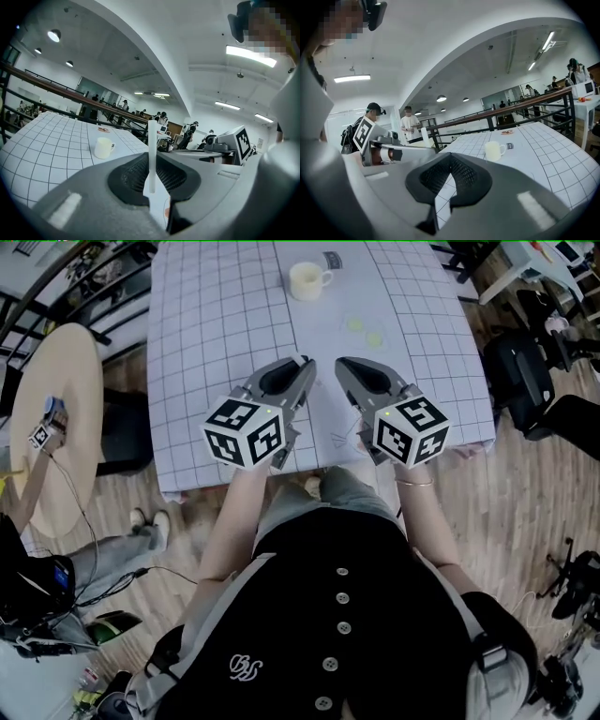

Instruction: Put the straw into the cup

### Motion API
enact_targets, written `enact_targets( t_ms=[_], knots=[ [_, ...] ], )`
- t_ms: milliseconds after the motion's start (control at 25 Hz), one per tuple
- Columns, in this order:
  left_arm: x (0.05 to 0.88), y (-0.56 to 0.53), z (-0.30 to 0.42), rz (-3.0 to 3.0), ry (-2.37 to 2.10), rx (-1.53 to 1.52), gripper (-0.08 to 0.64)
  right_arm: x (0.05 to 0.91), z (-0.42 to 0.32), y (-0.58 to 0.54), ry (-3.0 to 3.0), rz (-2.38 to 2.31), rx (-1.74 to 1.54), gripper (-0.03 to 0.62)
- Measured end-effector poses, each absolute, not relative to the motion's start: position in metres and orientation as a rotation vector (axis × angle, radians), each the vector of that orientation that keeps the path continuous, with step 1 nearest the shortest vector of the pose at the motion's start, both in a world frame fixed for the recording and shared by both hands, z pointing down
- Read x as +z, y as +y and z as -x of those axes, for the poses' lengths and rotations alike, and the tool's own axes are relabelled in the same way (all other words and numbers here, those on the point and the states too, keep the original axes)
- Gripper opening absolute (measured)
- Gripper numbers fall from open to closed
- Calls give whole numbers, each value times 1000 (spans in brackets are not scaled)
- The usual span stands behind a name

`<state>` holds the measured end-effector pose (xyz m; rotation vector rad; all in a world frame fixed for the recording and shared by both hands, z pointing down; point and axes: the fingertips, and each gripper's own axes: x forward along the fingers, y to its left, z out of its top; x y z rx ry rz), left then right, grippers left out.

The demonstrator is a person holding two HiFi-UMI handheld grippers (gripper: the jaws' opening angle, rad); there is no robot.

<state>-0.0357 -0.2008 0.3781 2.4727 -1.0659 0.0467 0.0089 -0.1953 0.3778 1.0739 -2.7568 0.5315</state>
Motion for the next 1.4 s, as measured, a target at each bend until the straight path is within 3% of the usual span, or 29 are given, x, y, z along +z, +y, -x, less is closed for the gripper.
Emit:
enact_targets(
  t_ms=[1400],
  knots=[
    [406,-424,54,-2380,-1222,11,46,420,-2,-403,-2762,-998,651,0]
  ],
)
